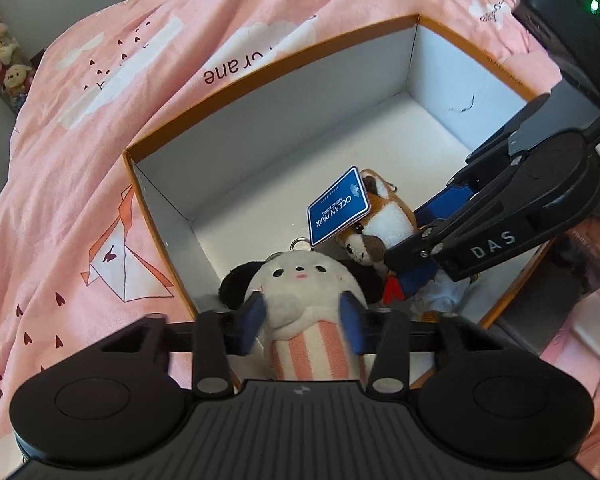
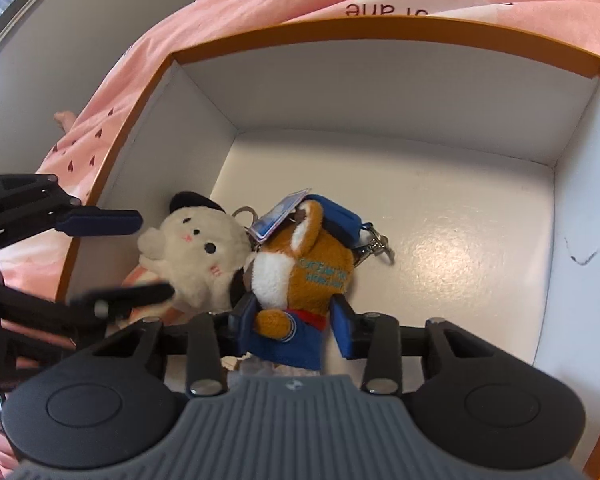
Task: Organize objects
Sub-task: 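Lower both plushes into the orange box and open both tools, then withdraw both tools from the box toward the remaining items, then grasp the dark grey box with the left tool while the right tool grasps the photo card pack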
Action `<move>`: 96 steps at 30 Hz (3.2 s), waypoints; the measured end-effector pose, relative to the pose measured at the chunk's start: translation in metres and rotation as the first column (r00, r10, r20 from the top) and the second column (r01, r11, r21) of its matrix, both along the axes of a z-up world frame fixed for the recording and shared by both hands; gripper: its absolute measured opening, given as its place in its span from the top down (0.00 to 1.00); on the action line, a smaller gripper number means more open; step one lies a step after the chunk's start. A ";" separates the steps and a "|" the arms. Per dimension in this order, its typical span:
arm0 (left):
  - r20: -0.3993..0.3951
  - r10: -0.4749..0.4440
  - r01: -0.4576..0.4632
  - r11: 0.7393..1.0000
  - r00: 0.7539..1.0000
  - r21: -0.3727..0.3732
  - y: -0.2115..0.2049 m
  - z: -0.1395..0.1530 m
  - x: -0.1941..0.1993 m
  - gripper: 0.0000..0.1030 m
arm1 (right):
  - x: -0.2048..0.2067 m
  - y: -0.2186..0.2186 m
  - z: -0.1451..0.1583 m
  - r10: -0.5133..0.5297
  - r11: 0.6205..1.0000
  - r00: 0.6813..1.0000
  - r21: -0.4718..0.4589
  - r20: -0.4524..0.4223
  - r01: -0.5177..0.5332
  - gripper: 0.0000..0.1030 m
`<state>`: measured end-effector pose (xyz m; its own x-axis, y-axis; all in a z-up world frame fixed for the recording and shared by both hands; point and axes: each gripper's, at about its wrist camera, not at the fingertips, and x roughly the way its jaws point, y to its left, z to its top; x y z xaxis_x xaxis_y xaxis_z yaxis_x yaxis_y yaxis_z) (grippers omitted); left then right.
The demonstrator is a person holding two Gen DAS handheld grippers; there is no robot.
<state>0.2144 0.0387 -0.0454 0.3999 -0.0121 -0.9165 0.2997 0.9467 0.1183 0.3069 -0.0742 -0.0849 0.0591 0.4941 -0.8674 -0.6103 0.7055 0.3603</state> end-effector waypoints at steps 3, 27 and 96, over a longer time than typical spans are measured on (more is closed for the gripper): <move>0.012 -0.002 0.001 1.000 1.000 0.017 -0.002 -0.003 -0.003 0.58 | -0.001 0.003 -0.003 0.034 0.999 0.999 0.003 -0.008 -0.034 0.62; 0.377 0.046 0.017 0.987 0.925 -0.160 -0.026 0.046 -0.084 0.59 | -0.057 -0.047 0.066 -0.022 0.998 0.956 0.055 0.294 0.007 0.59; -0.257 0.325 -0.412 0.649 0.910 -0.640 -0.040 -0.058 -0.083 0.59 | -0.112 -0.155 0.006 -0.234 0.958 0.934 -0.101 0.269 0.269 0.76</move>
<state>0.1316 -0.0011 -0.1036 0.4068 -0.5089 -0.7586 -0.1220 0.7927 -0.5972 0.1945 -0.2297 -0.0786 0.3908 0.3146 -0.8650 -0.4650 0.8785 0.1095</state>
